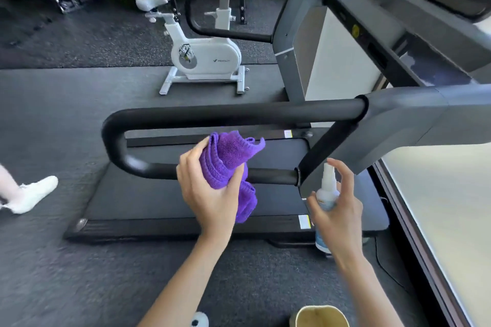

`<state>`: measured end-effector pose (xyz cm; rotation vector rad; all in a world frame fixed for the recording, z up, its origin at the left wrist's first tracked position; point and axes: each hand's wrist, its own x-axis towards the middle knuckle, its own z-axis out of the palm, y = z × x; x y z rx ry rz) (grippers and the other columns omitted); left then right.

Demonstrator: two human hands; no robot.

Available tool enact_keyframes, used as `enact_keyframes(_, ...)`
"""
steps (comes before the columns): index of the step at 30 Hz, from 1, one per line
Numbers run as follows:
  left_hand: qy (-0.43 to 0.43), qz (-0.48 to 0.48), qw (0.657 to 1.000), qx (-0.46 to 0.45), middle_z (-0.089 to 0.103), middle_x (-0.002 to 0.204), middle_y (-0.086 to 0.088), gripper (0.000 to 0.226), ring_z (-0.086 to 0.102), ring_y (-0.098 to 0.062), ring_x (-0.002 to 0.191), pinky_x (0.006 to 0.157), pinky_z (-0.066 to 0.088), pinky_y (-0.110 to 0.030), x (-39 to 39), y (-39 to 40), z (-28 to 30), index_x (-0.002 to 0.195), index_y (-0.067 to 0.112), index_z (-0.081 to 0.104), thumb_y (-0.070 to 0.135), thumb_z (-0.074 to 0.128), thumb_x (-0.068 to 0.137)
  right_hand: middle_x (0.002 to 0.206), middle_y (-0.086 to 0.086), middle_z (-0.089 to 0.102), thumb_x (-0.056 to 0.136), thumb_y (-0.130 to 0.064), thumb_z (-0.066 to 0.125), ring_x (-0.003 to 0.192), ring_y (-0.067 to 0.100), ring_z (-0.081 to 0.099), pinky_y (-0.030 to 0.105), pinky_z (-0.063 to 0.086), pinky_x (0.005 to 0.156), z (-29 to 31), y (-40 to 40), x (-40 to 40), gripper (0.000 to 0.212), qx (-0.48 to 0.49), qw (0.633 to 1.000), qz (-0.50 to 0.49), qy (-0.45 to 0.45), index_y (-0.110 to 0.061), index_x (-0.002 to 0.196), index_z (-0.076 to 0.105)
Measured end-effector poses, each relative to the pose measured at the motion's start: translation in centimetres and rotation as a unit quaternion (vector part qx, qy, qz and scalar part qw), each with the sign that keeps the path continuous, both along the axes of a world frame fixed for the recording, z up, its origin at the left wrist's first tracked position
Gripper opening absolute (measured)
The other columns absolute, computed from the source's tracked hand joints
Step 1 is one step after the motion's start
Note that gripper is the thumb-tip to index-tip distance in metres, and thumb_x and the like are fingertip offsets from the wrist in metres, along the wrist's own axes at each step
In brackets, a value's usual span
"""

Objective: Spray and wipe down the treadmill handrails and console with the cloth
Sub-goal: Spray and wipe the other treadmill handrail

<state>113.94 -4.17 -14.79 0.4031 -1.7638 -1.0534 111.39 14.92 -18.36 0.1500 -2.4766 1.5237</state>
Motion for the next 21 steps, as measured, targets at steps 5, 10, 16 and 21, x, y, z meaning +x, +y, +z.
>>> enact_keyframes(5, 0.069, 0.021, 0.950, 0.304, 0.065, 0.120, 0.004, 0.047, 0.064, -0.011, 0.108, 0.099, 0.050, -0.037, 0.1, -2.1, 0.5, 0.121, 0.022, 0.053, 0.028, 0.077, 0.080, 0.071, -0.003, 0.056, 0.080, 0.003, 0.063, 0.057, 0.031, 0.052, 0.050, 0.054, 0.058, -0.1, -1.5, 0.4, 0.073, 0.013, 0.999, 0.036, -0.012, -0.047, 0.128, 0.041)
enact_keyframes(10, 0.193, 0.011, 0.837, 0.512, 0.065, 0.119, 0.003, 0.046, 0.067, -0.012, 0.104, 0.095, 0.053, -0.032, -2.7, -4.8, 2.7, 0.127, 0.014, 0.047, 0.035, 0.066, 0.091, 0.067, 0.002, 0.054, 0.081, 0.003, 0.064, 0.054, 0.029, 0.048, 0.046, 0.049, 0.056, -0.1, -3.0, 0.6, 0.073, 0.028, 0.998, 0.054, -0.005, -0.049, 0.126, 0.039)
enact_keyframes(16, 0.237, 0.017, 0.773, 0.588, 0.065, 0.102, 0.010, 0.037, 0.070, -0.008, 0.088, 0.076, 0.055, -0.024, -6.5, -8.1, 5.9, 0.111, 0.021, 0.051, 0.042, 0.070, 0.086, 0.070, -0.005, 0.052, 0.082, 0.003, 0.064, 0.054, 0.028, 0.047, 0.046, 0.049, 0.055, -0.1, -3.9, 0.6, 0.072, 0.033, 0.998, 0.047, -0.001, -0.047, 0.127, 0.039)
enact_keyframes(21, 0.228, 0.072, 0.766, 0.597, 0.071, 0.110, 0.001, 0.046, 0.072, -0.017, 0.090, 0.085, 0.057, -0.031, -6.5, -10.1, 5.7, 0.114, 0.014, 0.065, 0.043, 0.075, 0.081, 0.073, -0.008, 0.056, 0.081, 0.002, 0.066, 0.052, 0.021, 0.051, 0.039, 0.050, 0.053, -0.4, -3.4, 0.5, 0.073, 0.035, 0.999, 0.026, 0.003, -0.047, 0.128, 0.040)
